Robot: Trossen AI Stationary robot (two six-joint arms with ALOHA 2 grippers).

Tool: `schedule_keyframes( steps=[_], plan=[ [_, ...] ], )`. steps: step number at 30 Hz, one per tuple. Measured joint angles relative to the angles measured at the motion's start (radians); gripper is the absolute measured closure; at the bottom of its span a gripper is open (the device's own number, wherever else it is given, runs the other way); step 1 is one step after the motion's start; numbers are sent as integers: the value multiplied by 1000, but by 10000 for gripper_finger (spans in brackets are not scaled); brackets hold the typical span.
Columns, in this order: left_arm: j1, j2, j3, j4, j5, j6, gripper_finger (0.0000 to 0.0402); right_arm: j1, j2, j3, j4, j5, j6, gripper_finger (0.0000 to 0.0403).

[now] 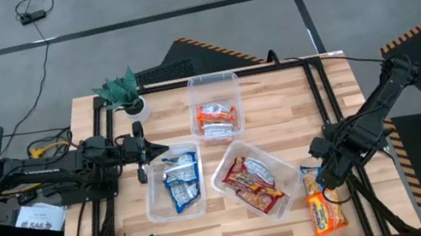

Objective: Sort Maruchan noodles
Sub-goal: Put the blue noodle pack in the bottom left transparent bin

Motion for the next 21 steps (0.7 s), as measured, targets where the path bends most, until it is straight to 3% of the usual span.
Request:
schedule_keyframes(
  steps=[6, 10, 21],
  plan=[
    [0, 0, 0, 0, 0, 0, 402, 0, 0, -7, 3, 28, 38, 360],
    [0, 0, 0, 0, 0, 0, 401, 1, 0, -60, 5, 21, 96, 338],
    [0, 0, 0, -2, 0, -3, 401, 15, 0, -268, 301, 21, 89, 187]
  ],
)
